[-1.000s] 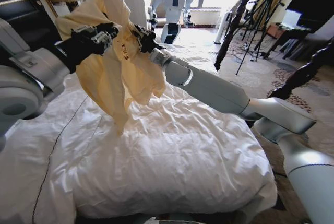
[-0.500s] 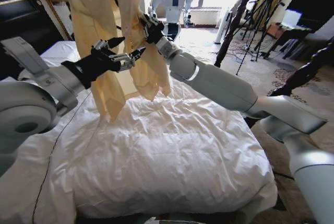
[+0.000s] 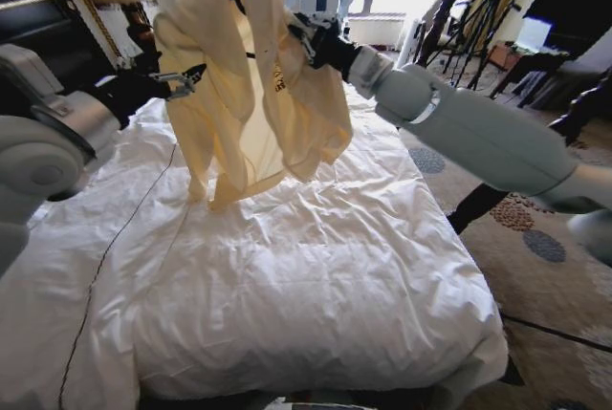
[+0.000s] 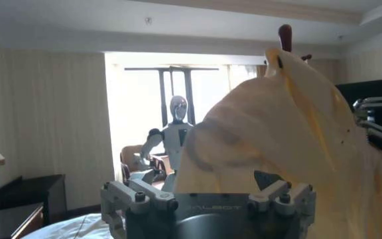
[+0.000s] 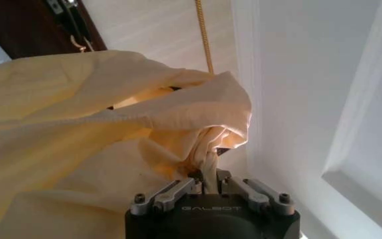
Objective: Pick up the clothes from the bed and hang them on the clothes hanger.
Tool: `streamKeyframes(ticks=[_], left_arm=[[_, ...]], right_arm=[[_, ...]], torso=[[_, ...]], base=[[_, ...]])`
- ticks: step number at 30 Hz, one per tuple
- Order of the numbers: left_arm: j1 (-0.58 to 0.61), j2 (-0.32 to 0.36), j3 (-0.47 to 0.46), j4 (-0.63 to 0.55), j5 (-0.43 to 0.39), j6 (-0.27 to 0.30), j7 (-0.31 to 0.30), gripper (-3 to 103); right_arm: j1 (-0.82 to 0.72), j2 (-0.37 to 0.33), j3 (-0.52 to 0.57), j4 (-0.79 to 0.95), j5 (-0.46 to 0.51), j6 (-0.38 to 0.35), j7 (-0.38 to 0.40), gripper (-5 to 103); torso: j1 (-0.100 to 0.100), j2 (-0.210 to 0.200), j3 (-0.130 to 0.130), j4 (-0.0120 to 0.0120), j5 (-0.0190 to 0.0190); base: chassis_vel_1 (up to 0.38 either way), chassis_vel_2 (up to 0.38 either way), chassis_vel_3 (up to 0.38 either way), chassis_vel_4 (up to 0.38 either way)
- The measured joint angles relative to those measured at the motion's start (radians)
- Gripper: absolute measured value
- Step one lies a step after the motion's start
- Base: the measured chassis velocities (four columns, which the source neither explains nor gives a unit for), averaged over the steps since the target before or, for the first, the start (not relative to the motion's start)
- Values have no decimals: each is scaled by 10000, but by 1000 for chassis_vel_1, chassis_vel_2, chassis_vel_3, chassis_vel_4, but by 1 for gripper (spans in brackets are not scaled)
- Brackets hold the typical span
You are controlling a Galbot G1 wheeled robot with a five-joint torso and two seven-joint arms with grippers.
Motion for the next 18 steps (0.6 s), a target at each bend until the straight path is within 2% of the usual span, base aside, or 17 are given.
streamKeyframes(ticks=[2, 3, 6, 7, 10, 18], left_arm=[[-60, 134, -20, 211, -283, -1, 263, 100], [-60, 134, -20, 211, -283, -1, 263, 100], [-117, 326, -27, 390, -793, -50, 622, 100], [-117, 326, -27, 390, -793, -50, 622, 100], [-198, 429, 8, 399, -1227, -91, 1155, 100], [-202, 328, 143, -72, -1298, -134, 2122, 100]], right_arm=[[127, -578, -135, 29, -181, 612, -378, 5], [127, -578, -135, 29, -181, 612, -378, 5], [91, -1140, -176, 164, -475, 1369, -754, 5], [91, -1140, -176, 164, -475, 1369, -754, 5], [-121, -1448, -127, 333, -754, 1871, -894, 5], [-523, -1548, 11, 649, -934, 2008, -682, 5]], torso=[[0, 0, 0, -6, 0], [0, 0, 0, -6, 0], [0, 0, 0, -5, -1], [0, 0, 0, -5, -1], [0, 0, 0, 0, -1], [0, 0, 0, -2, -1]], base=[[0, 0, 0, 0], [0, 0, 0, 0], [0, 0, 0, 0], [0, 0, 0, 0], [0, 0, 0, 0], [0, 0, 0, 0]])
